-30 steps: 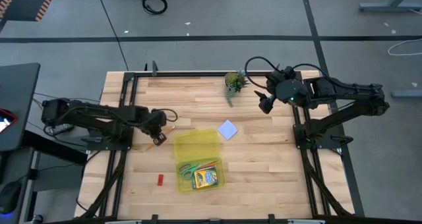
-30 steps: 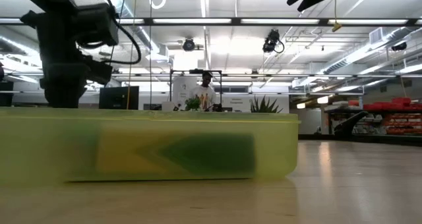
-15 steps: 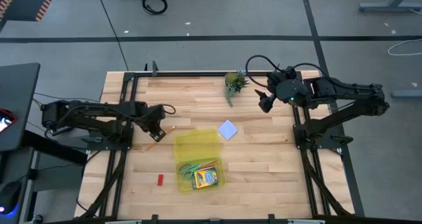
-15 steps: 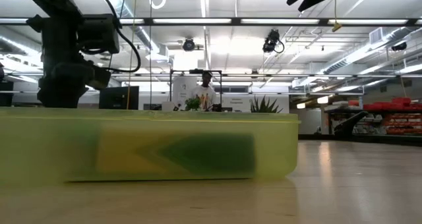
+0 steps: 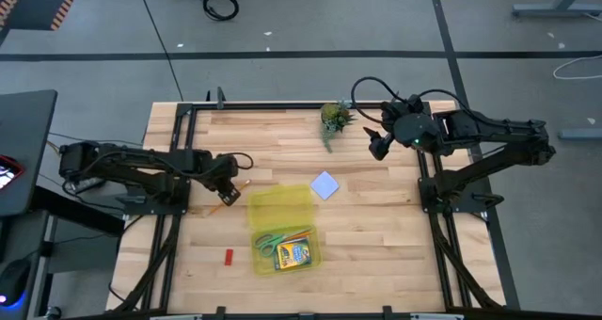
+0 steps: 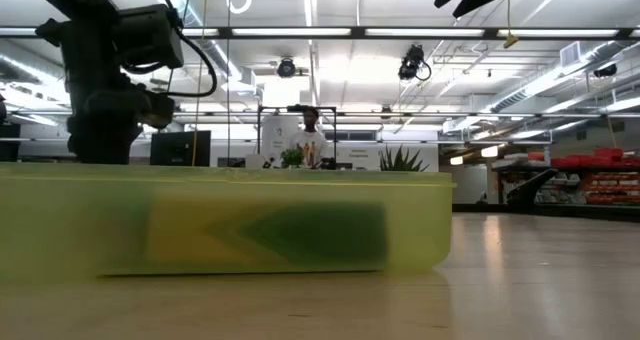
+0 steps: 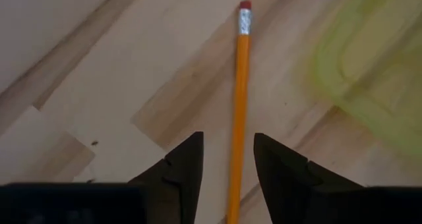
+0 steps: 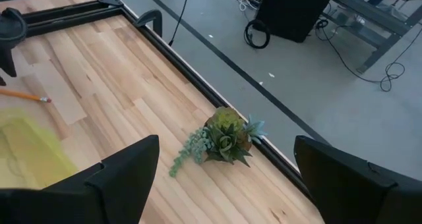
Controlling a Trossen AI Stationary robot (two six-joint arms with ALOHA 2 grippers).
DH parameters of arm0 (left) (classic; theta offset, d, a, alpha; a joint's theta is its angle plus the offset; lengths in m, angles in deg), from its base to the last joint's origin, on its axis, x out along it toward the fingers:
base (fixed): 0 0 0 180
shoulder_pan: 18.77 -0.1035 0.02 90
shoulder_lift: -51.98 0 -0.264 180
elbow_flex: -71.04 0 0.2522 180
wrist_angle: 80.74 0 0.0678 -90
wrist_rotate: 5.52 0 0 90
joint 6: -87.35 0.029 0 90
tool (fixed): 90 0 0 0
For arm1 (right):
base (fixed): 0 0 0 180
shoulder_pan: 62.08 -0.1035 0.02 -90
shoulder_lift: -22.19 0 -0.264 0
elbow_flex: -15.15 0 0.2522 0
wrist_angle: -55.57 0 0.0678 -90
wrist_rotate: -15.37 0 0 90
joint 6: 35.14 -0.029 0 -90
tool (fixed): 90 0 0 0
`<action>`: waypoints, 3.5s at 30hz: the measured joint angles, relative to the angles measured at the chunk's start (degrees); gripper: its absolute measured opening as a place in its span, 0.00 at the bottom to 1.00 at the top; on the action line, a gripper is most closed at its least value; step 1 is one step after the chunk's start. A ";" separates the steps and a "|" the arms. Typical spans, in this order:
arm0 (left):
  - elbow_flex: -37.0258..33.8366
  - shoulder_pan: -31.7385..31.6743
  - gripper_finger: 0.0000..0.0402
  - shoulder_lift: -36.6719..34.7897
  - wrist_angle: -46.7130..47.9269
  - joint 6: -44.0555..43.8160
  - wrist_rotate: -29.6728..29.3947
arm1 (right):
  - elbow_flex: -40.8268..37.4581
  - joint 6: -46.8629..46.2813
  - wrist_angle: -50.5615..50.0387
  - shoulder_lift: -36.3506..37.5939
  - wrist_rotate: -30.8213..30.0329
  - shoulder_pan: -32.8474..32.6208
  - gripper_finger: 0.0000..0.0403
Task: Pack school essentials
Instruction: Put the orange pencil into the yellow supply box
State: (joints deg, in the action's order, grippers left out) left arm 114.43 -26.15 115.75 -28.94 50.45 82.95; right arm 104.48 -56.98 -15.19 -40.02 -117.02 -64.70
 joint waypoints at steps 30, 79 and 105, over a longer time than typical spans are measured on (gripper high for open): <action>0.35 6.43 0.33 13.23 -10.45 1.71 -5.64 | 0.00 -0.58 -0.02 0.00 0.00 0.00 0.89; 7.98 2.93 0.00 12.79 -3.37 3.13 -4.04 | 0.00 1.05 -0.07 0.01 0.46 -0.01 0.89; -6.38 10.12 0.13 2.06 -24.74 2.18 -11.18 | 0.00 0.51 -0.04 0.02 0.94 -0.01 0.89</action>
State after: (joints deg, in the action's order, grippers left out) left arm 108.05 -16.03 117.80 -53.68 52.63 71.77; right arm 104.48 -56.47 -15.23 -40.00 -116.08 -64.71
